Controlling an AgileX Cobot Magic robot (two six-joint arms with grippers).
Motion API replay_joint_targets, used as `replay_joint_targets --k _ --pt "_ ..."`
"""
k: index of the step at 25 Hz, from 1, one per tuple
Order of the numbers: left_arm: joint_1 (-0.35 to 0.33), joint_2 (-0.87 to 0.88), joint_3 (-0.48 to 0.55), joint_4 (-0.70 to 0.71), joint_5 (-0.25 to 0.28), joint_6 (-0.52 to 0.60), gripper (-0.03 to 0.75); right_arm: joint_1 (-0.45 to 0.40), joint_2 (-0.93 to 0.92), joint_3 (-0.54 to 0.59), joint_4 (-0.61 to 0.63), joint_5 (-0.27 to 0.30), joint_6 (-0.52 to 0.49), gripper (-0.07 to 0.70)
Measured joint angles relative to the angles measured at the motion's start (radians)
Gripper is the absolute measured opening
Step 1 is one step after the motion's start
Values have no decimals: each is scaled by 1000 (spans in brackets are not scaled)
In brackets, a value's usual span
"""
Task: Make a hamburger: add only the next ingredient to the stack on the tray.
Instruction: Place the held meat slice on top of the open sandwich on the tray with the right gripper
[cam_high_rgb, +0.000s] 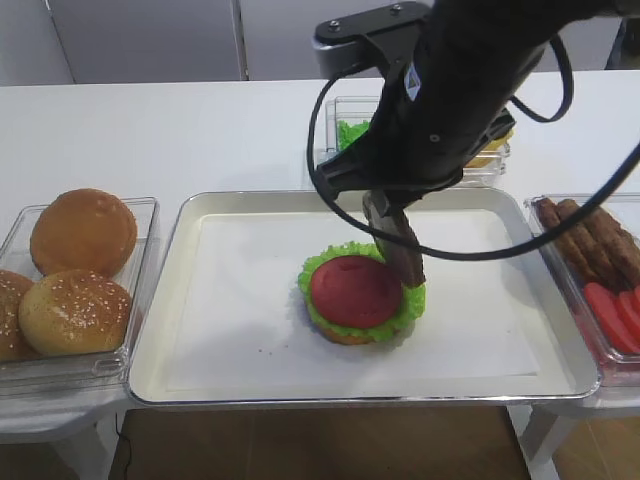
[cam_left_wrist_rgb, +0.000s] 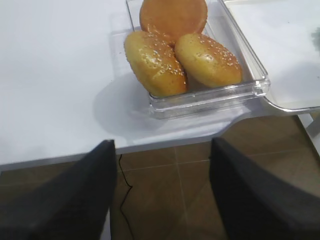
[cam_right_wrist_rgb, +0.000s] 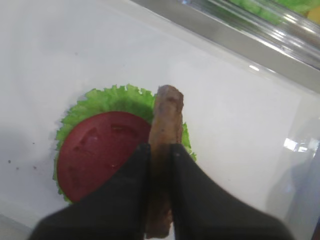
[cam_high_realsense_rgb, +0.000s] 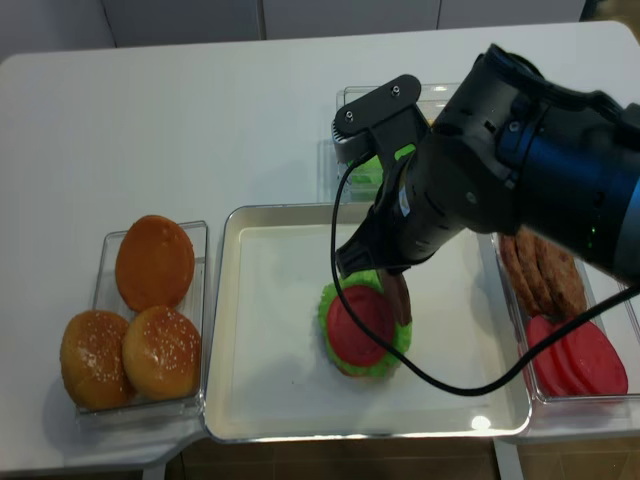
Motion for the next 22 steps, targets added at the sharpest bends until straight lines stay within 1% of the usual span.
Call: replay_joint_targets --k 7,22 --pt "0 0 0 0 0 0 441 0 17 -7 19 -8 0 82" --pt "0 0 0 0 0 0 441 0 17 -8 44 -3 -2 82"
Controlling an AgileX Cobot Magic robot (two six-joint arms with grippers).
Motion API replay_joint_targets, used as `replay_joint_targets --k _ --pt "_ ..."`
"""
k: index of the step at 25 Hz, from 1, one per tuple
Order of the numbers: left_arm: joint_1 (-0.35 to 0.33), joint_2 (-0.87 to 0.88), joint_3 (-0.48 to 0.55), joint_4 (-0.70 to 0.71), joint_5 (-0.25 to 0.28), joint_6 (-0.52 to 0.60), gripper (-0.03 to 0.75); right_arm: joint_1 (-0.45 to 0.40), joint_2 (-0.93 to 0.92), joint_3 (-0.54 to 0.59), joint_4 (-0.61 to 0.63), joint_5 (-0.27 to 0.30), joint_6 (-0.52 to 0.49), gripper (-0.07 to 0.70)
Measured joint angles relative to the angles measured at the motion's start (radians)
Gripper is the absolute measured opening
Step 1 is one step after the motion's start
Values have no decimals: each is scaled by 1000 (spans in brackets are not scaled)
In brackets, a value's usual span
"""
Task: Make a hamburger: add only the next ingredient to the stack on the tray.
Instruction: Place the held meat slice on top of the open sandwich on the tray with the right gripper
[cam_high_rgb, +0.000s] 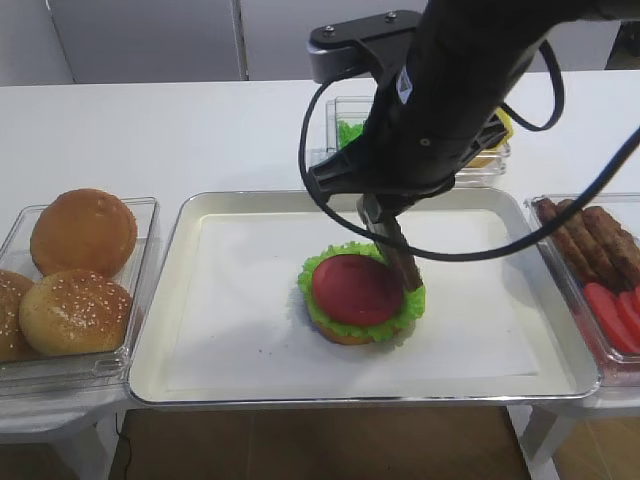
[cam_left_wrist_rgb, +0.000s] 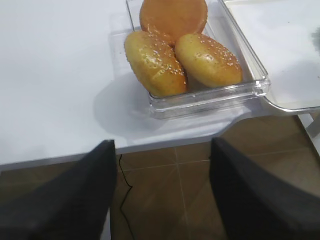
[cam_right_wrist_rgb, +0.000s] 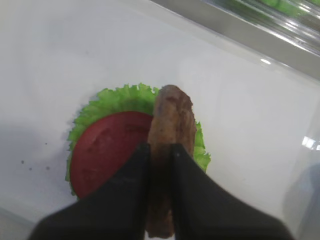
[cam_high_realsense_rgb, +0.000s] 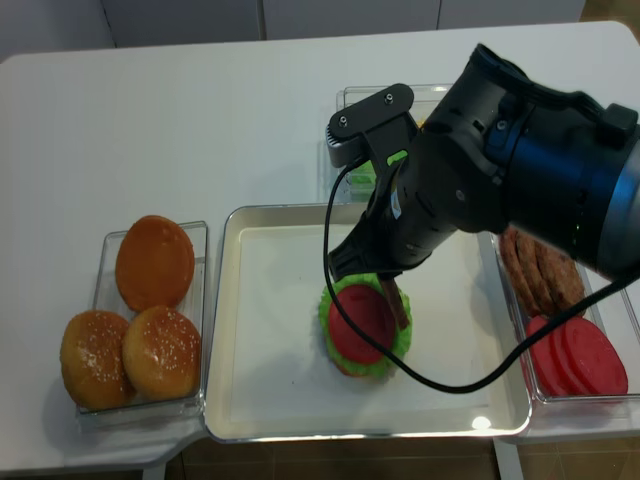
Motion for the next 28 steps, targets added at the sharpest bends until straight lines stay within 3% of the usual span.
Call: replay_joint_targets --k 8,28 --pt "0 0 0 0 0 0 441 0 2 0 20 36 -29 82" --pt "0 0 0 0 0 0 441 0 2 0 75 48 -47 131"
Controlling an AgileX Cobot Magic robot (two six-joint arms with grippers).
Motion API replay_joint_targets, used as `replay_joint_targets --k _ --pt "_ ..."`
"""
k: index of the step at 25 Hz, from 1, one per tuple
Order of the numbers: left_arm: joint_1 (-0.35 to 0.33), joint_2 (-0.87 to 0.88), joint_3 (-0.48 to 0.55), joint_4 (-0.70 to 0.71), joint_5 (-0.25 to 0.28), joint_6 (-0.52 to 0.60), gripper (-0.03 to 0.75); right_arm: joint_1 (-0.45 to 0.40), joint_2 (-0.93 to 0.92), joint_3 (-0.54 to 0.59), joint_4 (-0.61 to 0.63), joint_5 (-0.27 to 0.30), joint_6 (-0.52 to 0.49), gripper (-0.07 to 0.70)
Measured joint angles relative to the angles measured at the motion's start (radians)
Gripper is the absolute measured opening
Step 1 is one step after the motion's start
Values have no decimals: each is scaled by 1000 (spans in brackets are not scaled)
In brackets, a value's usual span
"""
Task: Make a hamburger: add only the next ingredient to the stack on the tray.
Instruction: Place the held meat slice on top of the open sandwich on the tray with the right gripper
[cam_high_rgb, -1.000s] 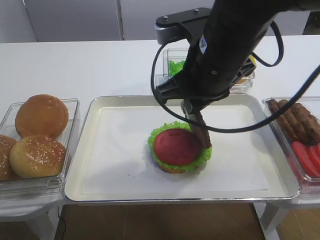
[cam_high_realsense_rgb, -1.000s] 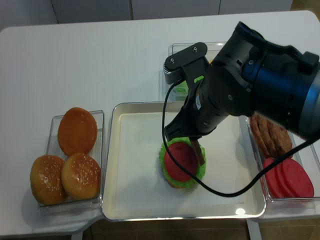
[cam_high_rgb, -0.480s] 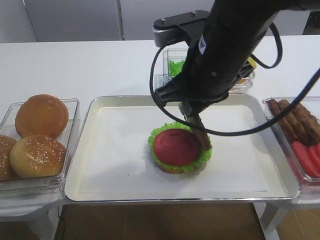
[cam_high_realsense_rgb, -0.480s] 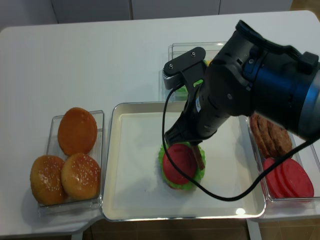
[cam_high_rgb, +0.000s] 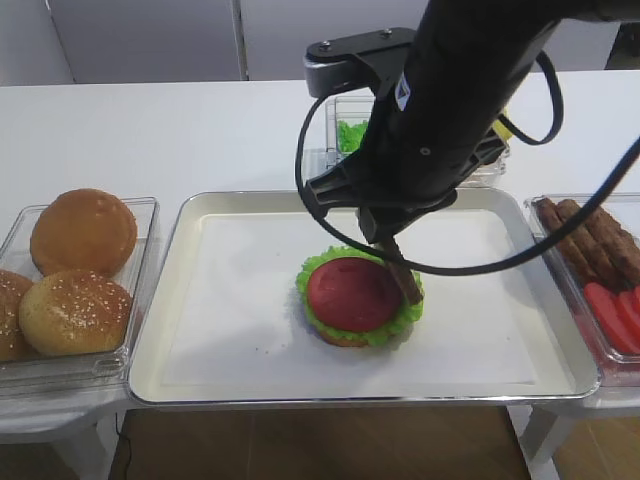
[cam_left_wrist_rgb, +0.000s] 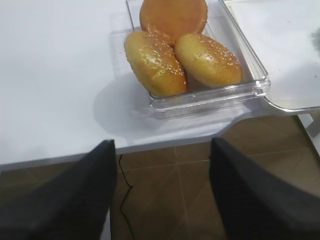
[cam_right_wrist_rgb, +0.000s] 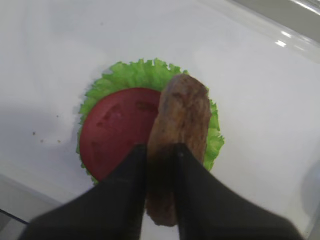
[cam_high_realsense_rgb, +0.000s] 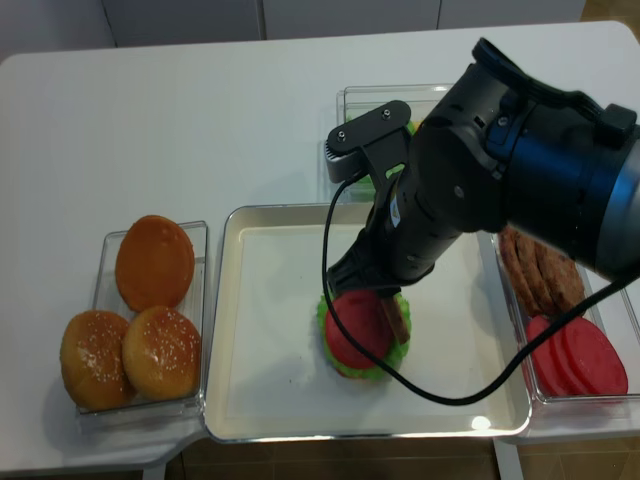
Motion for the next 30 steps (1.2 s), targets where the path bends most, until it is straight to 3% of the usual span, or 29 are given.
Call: replay_joint_targets --k 7,14,24,30 --pt "0 0 0 0 0 0 441 0 0 0 13 2 0 146" --pt "0 0 0 0 0 0 441 0 0 0 29 8 0 336" --pt "0 0 0 0 0 0 441 0 0 0 40 10 -1 473" --pt "0 0 0 0 0 0 441 0 0 0 -25 29 -1 489"
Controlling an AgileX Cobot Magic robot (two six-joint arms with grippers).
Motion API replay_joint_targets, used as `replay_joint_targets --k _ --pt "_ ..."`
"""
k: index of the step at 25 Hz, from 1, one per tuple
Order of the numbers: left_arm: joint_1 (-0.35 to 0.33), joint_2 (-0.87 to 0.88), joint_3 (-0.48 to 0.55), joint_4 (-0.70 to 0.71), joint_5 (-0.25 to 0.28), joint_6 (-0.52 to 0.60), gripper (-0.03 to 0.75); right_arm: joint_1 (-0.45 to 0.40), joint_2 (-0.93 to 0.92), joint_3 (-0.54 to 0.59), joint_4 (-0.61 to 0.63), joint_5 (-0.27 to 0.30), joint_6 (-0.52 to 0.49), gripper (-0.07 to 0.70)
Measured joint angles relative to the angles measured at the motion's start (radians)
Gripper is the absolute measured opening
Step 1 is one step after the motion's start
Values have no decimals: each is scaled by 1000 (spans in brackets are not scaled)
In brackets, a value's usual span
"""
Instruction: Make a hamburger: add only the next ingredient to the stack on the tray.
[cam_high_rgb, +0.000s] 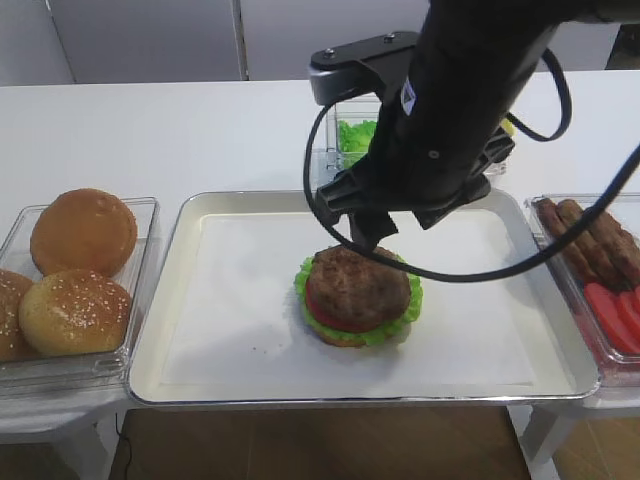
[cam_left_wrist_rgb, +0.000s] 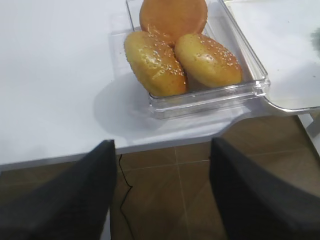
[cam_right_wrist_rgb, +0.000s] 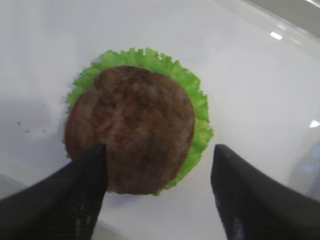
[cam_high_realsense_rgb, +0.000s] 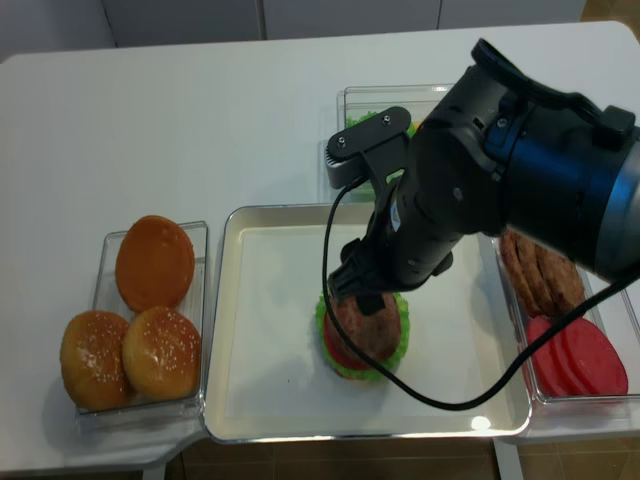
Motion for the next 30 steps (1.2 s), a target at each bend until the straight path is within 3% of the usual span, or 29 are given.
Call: replay_joint_targets --k 5,12,21,25,30 --pt "0 0 0 0 0 0 441 -66 0 0 -13 31 -19 479" --pt "0 0 0 0 0 0 441 -311 0 0 105 78 -135 462" --pt "0 0 0 0 0 0 441 -569 -115 0 120 154 -210 460" --pt "0 0 0 0 0 0 441 -643 -182 0 122 201 -232 460" --pt "0 0 0 0 0 0 441 -659 -266 35 135 229 -256 460"
